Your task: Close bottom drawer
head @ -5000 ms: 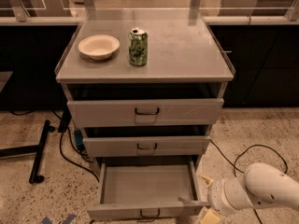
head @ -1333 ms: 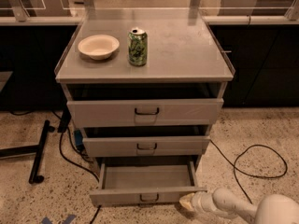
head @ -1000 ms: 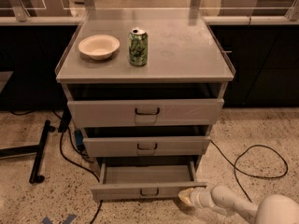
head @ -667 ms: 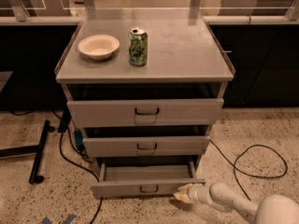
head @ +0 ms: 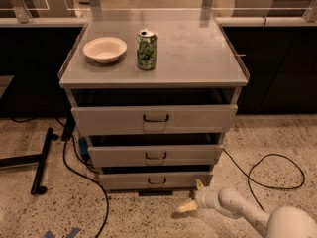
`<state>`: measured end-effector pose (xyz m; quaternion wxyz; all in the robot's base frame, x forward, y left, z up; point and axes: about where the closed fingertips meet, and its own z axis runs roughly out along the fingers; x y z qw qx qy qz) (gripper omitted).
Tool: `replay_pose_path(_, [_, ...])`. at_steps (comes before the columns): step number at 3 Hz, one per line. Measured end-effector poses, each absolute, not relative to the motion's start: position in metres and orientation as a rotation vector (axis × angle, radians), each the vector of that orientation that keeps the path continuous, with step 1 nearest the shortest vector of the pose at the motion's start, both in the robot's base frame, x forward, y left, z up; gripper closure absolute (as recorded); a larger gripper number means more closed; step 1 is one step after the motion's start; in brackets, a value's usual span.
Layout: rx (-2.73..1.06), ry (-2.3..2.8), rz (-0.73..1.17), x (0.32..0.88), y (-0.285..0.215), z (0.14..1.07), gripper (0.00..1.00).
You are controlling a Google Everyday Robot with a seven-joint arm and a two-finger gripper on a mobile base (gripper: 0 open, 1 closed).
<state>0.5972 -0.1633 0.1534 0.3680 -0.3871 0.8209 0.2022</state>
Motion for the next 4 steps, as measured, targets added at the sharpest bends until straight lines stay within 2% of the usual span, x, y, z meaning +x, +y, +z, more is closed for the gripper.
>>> replay_pose_path(2, [-0.975, 2.101, 0.544, 0.602, -0.163, 0.145, 0.0])
replay_pose_path(4, [-0.963, 2.13, 0.572, 0.578, -0.191, 0.147, 0.0])
